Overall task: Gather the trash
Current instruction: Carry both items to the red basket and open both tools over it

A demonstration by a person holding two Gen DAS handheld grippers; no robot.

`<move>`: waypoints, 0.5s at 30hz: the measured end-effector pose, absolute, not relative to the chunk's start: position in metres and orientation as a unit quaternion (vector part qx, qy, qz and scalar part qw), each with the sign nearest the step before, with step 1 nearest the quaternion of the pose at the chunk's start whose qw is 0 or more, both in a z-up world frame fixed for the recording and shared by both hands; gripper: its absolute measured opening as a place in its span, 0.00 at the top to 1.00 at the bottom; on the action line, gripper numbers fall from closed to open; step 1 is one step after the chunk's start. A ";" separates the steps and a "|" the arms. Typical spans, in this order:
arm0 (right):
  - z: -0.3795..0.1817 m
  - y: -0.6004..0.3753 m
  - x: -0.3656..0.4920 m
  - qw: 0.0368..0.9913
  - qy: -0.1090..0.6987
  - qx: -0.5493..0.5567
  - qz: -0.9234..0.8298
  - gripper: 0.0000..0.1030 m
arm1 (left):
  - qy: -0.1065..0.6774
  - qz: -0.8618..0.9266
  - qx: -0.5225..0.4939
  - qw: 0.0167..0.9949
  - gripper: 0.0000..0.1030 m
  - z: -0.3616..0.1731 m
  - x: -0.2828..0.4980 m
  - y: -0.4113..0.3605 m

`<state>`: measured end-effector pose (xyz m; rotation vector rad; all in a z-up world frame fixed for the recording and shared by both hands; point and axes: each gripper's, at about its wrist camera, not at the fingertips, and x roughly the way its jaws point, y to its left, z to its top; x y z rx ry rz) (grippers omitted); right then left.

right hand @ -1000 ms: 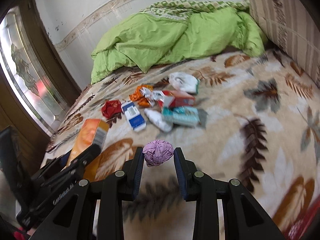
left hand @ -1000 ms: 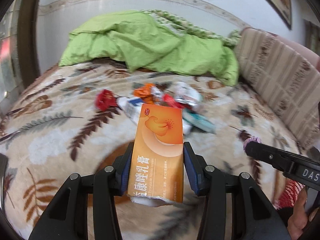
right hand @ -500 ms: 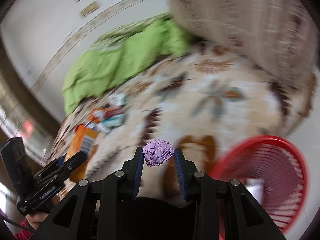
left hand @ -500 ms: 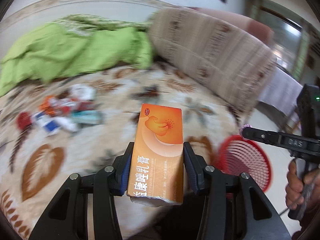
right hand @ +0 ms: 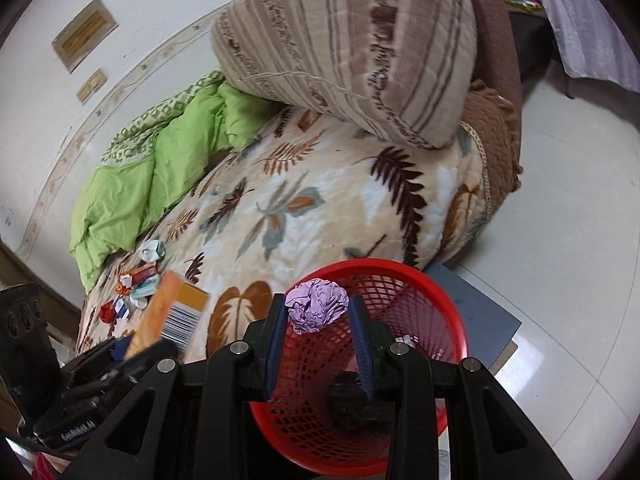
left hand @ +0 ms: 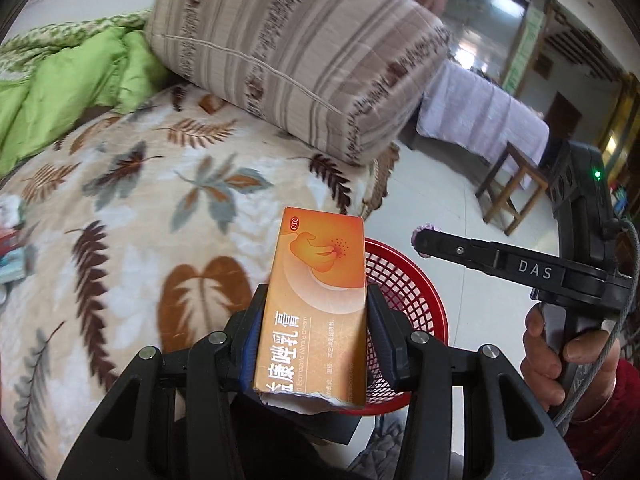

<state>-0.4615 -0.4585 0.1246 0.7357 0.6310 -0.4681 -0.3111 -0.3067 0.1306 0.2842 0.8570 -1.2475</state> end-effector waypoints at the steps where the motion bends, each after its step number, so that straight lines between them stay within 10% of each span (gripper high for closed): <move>1: 0.123 -0.460 -0.462 0.857 0.301 0.350 -0.230 0.67 | 0.392 -0.568 0.129 0.712 0.55 0.129 -0.313 -0.312; 6: 0.116 -0.470 -0.471 0.847 0.300 0.364 -0.244 0.56 | 0.389 -0.575 0.118 0.709 0.36 0.134 -0.314 -0.315; 15: 0.125 -0.459 -0.454 0.860 0.295 0.357 -0.215 0.53 | 0.393 -0.533 0.093 0.743 0.36 0.141 -0.284 -0.277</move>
